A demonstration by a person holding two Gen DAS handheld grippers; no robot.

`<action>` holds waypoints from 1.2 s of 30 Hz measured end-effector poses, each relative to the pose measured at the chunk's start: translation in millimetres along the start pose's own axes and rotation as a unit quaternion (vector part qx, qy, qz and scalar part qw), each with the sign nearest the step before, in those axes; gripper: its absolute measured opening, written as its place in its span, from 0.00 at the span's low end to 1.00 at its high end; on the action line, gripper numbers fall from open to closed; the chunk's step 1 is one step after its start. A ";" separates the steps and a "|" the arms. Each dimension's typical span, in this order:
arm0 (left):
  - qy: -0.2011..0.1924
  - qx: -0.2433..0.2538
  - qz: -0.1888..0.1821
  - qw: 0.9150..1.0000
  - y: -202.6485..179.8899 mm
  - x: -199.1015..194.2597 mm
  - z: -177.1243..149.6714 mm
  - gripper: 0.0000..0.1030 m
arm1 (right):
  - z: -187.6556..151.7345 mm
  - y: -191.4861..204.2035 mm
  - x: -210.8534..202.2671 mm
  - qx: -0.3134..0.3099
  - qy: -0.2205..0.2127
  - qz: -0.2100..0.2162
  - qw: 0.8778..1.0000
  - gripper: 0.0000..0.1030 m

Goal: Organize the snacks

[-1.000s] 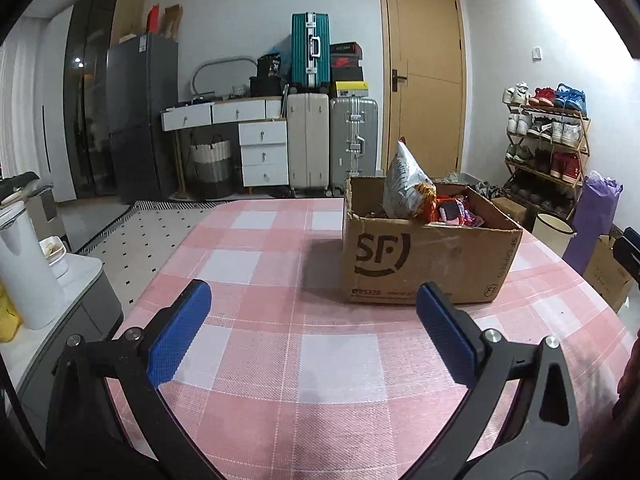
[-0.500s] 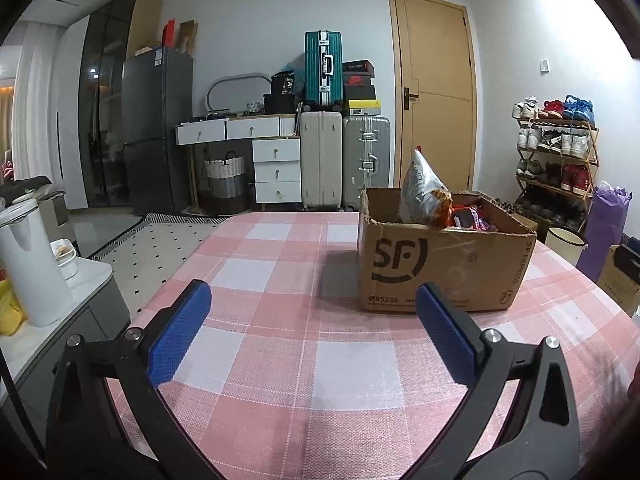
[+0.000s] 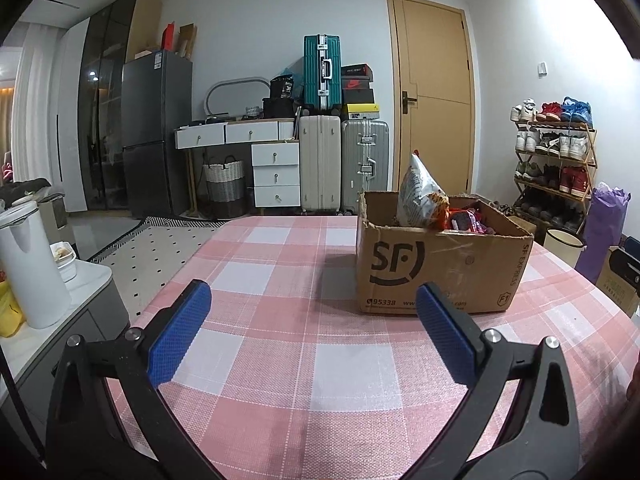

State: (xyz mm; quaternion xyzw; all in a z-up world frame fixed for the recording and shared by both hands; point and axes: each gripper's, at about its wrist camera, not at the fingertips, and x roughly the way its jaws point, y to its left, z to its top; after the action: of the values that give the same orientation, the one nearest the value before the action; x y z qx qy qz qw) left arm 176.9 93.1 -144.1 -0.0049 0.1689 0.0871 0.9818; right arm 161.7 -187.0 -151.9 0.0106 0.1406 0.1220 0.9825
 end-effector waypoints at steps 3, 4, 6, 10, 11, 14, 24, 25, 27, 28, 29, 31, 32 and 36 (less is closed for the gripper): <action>-0.001 -0.001 0.000 1.000 0.0 -1.5 0.0 0.99 | 0.0 -0.1 0.6 0.000 0.000 0.000 1.000 0.99; -0.001 -0.002 0.002 1.000 0.3 -0.9 0.0 0.99 | 0.1 0.0 0.5 0.000 0.001 0.000 1.000 0.99; 0.001 -0.005 0.007 1.000 0.6 0.5 -0.3 0.99 | -0.1 0.0 0.6 0.000 0.001 0.000 1.000 0.99; -0.001 -0.003 0.006 1.000 -0.5 0.4 -1.7 0.99 | -1.0 0.0 1.4 0.000 0.001 0.000 1.000 0.99; -0.002 -0.004 0.006 1.000 -0.5 0.6 -2.2 0.99 | -0.2 -0.1 1.0 0.000 0.001 0.000 1.000 0.99; -0.002 -0.003 0.006 1.000 -0.5 0.0 -2.4 0.99 | -0.4 0.1 1.0 0.000 0.000 0.000 1.000 0.99; -0.001 -0.003 0.006 1.000 -0.7 0.2 -2.8 0.99 | -4.0 0.0 1.9 0.002 0.001 -0.006 1.000 0.99; -0.001 -0.002 0.006 1.000 -1.1 -0.2 -2.9 0.99 | -3.2 -0.5 1.7 0.002 0.001 -0.006 1.000 0.99; -0.001 -0.001 0.006 1.000 -1.2 1.0 -3.4 0.99 | -3.1 -0.6 1.7 0.002 0.001 -0.006 1.000 0.99; -0.001 -0.002 0.006 1.000 -1.4 0.1 -2.9 0.99 | -3.6 -0.7 1.7 0.002 0.001 -0.005 1.000 0.99; -0.001 -0.002 0.006 1.000 -1.8 1.0 -3.1 0.99 | -3.0 -0.7 1.7 0.002 0.001 -0.005 1.000 0.99; -0.001 -0.002 0.009 1.000 -1.3 -0.1 -3.0 0.99 | -2.8 -0.6 1.7 0.002 0.001 -0.006 1.000 0.99; -0.002 -0.003 0.011 1.000 -1.3 -2.4 -3.0 0.99 | -3.0 -0.7 1.8 0.002 0.001 -0.006 1.000 0.99; -0.002 -0.002 0.009 1.000 -1.1 -2.7 -3.7 0.99 | -2.9 -0.7 1.8 0.002 0.002 -0.006 1.000 0.99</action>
State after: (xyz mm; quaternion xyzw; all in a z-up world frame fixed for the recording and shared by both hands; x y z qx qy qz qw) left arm 173.4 91.4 -146.8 -0.0051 0.1665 0.0961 0.9813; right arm 162.8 -187.4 -155.2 0.0118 0.1425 0.1162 0.9829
